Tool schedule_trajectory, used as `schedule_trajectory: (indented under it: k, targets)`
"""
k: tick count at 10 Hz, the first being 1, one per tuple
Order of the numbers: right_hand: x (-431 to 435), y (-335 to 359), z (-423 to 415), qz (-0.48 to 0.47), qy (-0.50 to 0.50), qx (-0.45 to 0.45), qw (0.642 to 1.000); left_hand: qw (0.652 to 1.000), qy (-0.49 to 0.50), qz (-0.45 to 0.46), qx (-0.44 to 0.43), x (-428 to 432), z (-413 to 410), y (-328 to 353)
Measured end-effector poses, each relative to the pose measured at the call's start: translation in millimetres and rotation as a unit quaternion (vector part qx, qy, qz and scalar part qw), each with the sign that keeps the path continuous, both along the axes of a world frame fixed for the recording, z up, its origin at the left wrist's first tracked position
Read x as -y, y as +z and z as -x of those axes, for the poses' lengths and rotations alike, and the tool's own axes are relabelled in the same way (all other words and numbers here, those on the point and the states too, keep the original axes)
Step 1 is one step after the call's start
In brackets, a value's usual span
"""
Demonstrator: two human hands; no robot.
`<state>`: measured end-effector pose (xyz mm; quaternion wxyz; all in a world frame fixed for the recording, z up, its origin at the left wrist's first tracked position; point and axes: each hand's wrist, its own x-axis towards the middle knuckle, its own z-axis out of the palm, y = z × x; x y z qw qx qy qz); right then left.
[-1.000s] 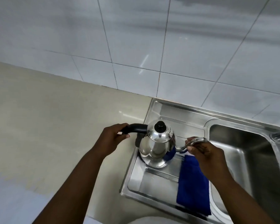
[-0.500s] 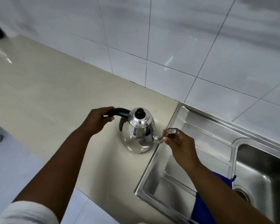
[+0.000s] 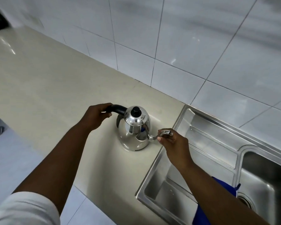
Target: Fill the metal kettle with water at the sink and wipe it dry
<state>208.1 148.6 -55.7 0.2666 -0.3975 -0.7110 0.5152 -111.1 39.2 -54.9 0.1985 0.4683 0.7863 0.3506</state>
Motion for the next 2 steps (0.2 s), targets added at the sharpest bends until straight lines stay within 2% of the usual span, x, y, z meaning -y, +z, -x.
schedule_trajectory:
  k: [1,2]
  targets:
    - [-0.1,-0.6,-1.3,0.000,0.004,0.002,1.000,0.999,0.034,-0.006,0.035,1.9,-5.3,-1.0]
    - [2.4,1.6,-4.5,0.013,0.000,0.006,1.000,0.998,0.067,-0.011,-0.003,-1.6,-9.7,5.3]
